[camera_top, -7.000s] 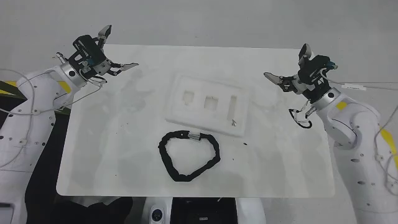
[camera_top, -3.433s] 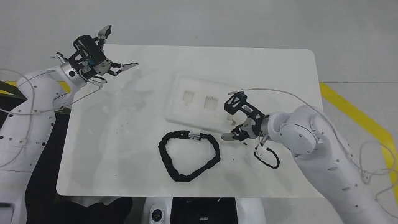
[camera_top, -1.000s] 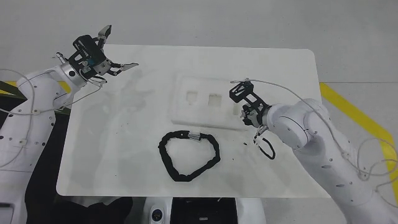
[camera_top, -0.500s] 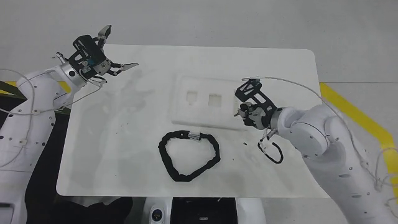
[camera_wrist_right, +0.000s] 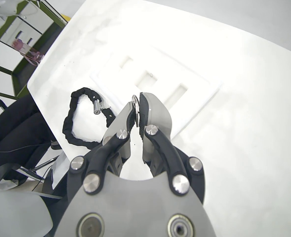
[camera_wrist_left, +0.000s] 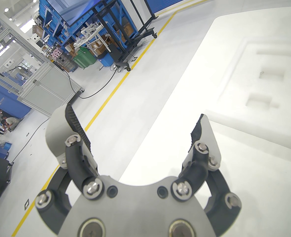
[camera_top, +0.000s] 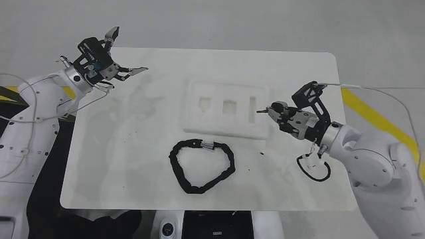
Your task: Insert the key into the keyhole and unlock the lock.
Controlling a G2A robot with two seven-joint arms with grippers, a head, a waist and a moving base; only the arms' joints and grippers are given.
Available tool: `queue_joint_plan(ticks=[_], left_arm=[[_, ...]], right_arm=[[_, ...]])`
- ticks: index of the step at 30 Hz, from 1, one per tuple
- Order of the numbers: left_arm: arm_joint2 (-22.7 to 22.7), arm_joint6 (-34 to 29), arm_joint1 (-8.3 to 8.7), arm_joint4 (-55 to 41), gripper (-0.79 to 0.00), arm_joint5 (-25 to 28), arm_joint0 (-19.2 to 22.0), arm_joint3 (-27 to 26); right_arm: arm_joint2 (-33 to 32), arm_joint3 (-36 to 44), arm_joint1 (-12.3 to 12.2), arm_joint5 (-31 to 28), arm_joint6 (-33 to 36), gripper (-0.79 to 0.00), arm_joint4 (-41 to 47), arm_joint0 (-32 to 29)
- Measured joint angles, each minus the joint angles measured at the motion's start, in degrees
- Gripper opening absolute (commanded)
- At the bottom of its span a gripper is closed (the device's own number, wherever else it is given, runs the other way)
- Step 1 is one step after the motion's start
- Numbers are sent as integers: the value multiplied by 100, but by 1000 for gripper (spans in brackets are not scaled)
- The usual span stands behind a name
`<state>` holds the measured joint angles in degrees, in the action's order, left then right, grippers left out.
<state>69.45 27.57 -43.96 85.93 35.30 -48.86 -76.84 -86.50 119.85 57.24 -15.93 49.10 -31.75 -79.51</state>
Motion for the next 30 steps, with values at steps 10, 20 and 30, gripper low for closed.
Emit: queue_joint_plan(ticks=[10,20,30], left_arm=[[-65,-63,-4,48,0,136,-74,-192],[-285,-3,70,478,0,1438,-685,-1155],[-783,-155,5,649,0,1935,-937,-1615]], right_arm=[[-68,-26,-5,-49,-66,-785,65,-80],[-68,-26,-5,-49,-66,-785,65,-80],[-68,-26,-5,-49,-67,-785,65,-80]])
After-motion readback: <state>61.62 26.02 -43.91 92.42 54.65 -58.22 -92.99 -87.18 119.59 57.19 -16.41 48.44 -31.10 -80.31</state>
